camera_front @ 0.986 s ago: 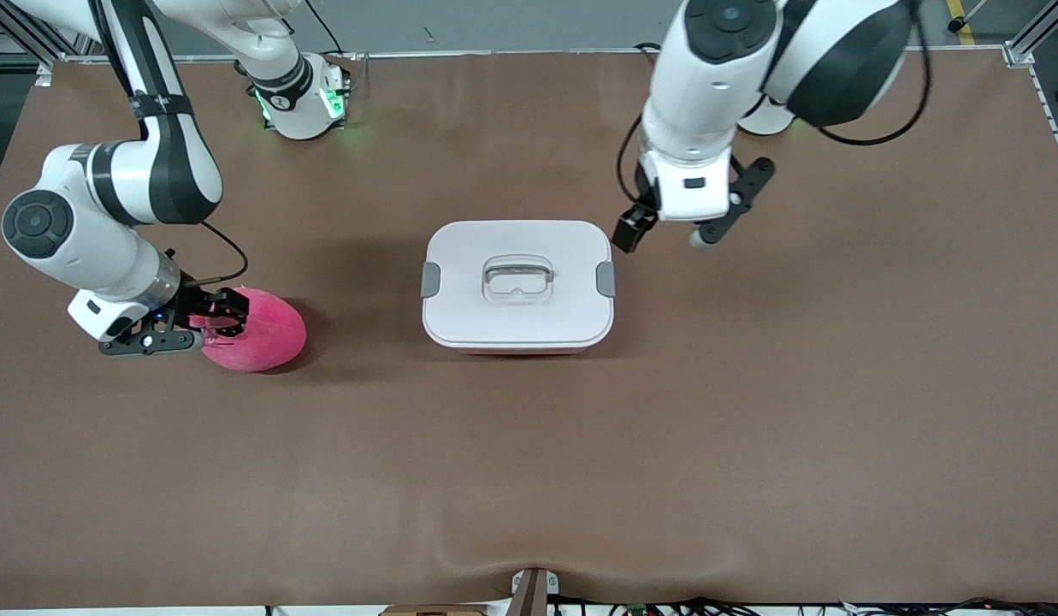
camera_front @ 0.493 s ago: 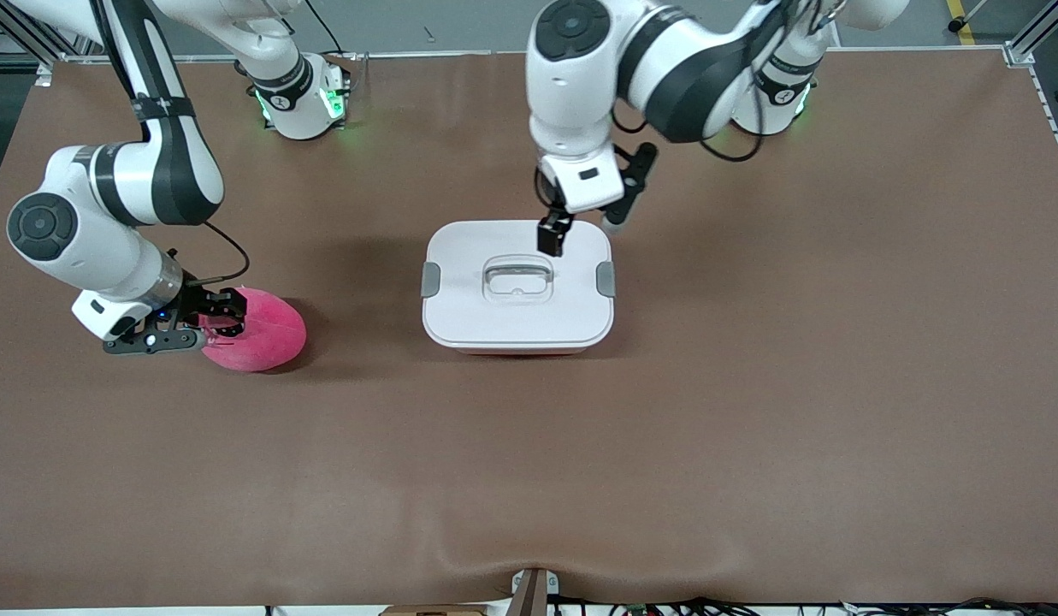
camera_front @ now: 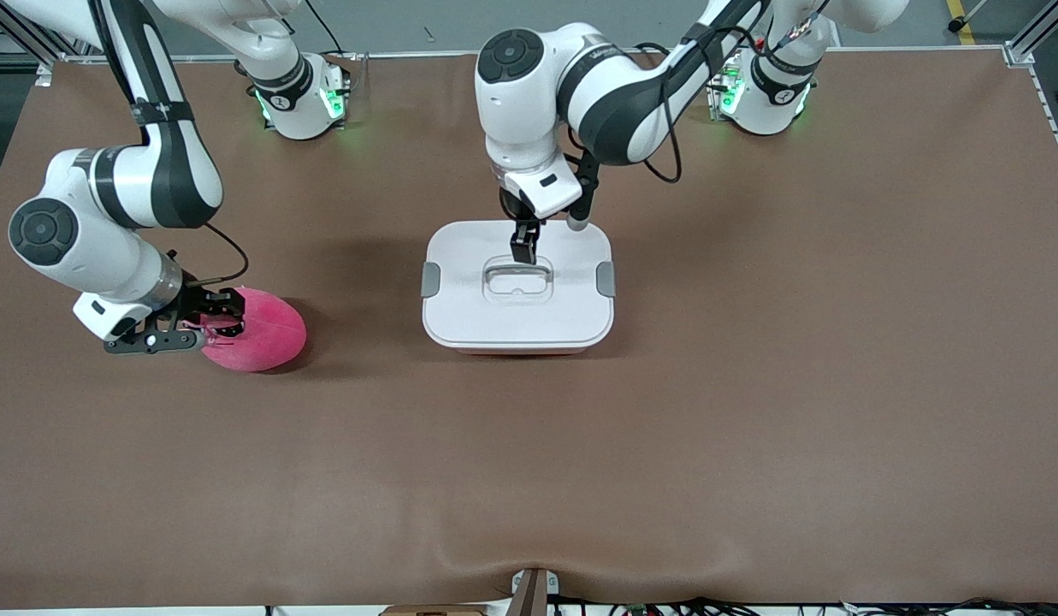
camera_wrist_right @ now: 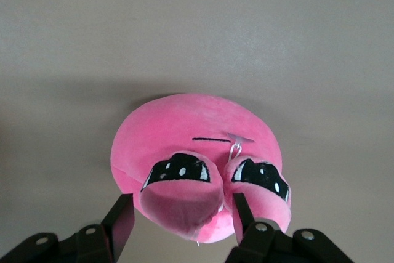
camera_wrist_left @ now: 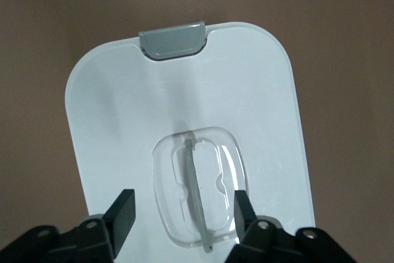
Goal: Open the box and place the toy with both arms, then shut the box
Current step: 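Grasp the lid handle with the left gripper while the right gripper grasps the toy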
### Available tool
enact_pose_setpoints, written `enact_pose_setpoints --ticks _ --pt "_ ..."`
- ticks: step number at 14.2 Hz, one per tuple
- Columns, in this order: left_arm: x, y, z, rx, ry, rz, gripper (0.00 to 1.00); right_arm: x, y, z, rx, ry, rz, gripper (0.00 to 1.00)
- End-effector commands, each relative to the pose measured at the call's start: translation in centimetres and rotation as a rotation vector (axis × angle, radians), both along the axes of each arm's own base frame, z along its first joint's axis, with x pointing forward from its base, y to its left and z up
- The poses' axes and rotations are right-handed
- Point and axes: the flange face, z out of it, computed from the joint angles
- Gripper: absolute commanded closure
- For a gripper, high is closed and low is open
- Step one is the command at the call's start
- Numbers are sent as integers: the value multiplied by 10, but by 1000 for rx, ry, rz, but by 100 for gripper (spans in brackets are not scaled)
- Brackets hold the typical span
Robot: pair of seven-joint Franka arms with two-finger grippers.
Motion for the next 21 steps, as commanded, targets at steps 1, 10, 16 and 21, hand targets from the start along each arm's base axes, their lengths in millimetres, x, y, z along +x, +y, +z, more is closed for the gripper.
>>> enact_pose_setpoints --ticks 1,10,16,21 --pt "6 -11 -18 -5 -68 60 30 -1 -3 0 -16 2 10 28" --pt "20 -21 -45 -111 -104 184 35 1 1 -3 -27 -1 33 95" --pt "20 -22 -57 -104 -85 198 35 5 0 8 -35 -16 43 100" --pt "18 -22 -49 -109 -87 194 34 9 -5 23 -35 -6 68 100"
